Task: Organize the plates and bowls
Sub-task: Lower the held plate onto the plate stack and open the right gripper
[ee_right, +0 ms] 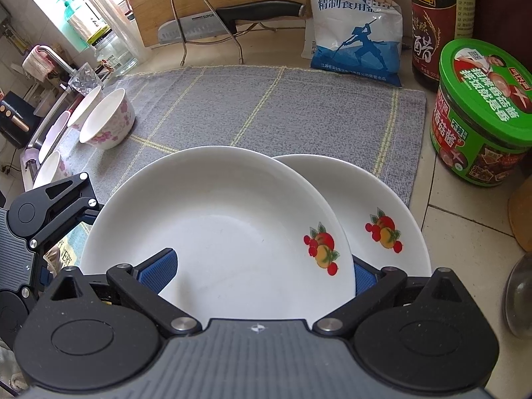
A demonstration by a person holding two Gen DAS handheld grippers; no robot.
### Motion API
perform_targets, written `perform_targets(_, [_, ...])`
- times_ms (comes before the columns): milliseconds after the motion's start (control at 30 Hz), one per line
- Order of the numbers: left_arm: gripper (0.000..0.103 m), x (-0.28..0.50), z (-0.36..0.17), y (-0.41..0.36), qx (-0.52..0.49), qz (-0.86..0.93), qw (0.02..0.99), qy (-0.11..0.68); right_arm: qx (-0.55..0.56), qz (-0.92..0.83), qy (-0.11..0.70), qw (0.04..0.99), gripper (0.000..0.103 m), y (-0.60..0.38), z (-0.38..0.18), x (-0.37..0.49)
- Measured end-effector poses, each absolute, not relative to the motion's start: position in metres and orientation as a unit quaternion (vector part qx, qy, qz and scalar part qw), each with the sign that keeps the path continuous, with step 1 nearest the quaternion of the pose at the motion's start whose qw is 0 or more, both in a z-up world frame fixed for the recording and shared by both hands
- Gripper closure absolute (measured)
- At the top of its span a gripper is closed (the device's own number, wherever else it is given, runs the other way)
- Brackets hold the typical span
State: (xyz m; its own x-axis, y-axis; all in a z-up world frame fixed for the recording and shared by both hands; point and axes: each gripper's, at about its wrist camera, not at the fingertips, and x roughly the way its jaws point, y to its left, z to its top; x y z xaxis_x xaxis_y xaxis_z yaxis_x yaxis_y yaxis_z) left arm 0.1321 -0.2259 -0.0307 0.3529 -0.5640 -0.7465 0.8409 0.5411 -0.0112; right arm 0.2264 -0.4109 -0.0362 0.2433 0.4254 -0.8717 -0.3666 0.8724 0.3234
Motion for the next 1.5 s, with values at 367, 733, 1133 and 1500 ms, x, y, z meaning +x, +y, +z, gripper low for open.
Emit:
perform_targets(367, [0.002,0.133,-0.031,-0.228,0.2,-0.445,0.8,0.348,0.026,0.232,0.565,0.792,0.0,-0.42,-0.035,0.219])
perform_targets(733, [0.003,0.137,-0.033,-0.231,0.204,-0.452,0.797,0.344,0.029,0.207,0.564,0.799,0.0,-0.433,-0.031,0.209])
perform_targets(1133, [0.003,0.137,-0.035,-0.231,0.207,-0.455,0.795,0.343,0.027,0.191,0.565,0.802,0.0,-0.435,-0.025,0.201])
perform_targets(1500, [0.003,0.142,-0.036,-0.232,0.211,-0.461,0.793,0.338,0.03,0.176,0.563,0.807,0.0,-0.437,-0.018,0.19])
